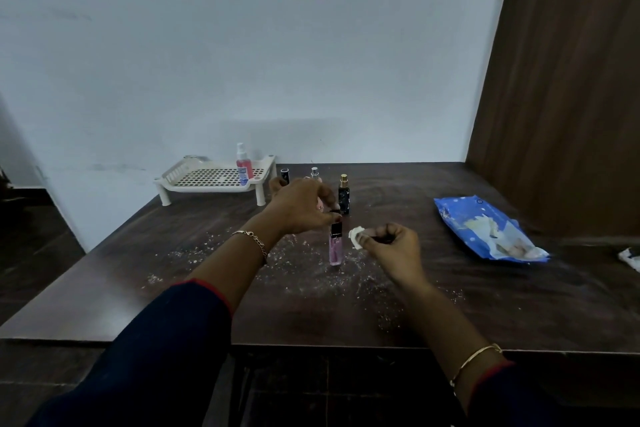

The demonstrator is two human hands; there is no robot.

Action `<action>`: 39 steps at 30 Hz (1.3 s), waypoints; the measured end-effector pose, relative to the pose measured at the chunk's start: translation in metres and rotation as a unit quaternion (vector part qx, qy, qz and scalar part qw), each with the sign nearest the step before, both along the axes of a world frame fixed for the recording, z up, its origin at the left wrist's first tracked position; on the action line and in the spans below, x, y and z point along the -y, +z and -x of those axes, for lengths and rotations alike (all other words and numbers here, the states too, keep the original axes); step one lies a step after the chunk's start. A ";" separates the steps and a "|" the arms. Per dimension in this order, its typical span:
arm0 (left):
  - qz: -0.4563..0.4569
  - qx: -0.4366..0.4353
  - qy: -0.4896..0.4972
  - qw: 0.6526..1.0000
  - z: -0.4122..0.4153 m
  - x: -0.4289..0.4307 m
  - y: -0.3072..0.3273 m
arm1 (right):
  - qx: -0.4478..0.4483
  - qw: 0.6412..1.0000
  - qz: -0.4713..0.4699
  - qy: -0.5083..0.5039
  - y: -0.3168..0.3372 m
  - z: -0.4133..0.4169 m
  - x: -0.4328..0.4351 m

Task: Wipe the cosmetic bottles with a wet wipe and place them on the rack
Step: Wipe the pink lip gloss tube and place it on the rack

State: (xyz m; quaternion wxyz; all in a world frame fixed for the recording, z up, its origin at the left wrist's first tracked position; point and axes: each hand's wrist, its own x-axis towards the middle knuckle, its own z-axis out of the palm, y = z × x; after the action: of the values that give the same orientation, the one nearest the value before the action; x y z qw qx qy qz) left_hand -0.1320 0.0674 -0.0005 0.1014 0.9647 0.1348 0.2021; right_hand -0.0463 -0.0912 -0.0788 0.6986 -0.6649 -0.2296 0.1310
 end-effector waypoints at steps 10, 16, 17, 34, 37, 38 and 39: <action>0.043 -0.051 -0.037 0.997 -0.002 -0.010 0.005 | -0.005 1.000 -0.023 0.003 -0.004 -0.006 0.001; -0.011 -0.028 -0.025 0.999 0.002 -0.004 0.003 | 0.038 0.999 -0.031 0.009 0.008 -0.001 -0.014; -0.026 -0.024 -0.022 0.999 0.003 -0.002 0.003 | 0.042 0.999 -0.025 0.005 0.008 -0.001 -0.017; -0.033 0.011 -0.027 0.999 0.009 0.000 0.006 | 0.018 0.996 -0.075 -0.045 0.004 -0.007 -0.010; -0.021 0.014 -0.028 0.999 0.011 -0.002 0.006 | 0.022 0.996 -0.075 -0.042 0.003 -0.009 -0.013; -0.020 0.014 -0.024 0.999 0.011 -0.002 0.004 | 0.022 0.996 -0.074 -0.041 0.003 -0.010 -0.014; -0.023 0.019 -0.019 0.999 0.012 -0.002 0.003 | 0.021 0.996 -0.075 -0.038 0.003 -0.010 -0.015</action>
State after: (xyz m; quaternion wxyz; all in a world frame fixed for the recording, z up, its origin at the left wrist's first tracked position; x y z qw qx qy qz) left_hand -0.1443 0.0690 0.0021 0.0858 0.9652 0.1102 0.2211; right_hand -0.0366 -0.0762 -0.0758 0.7459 -0.6213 -0.2286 0.0728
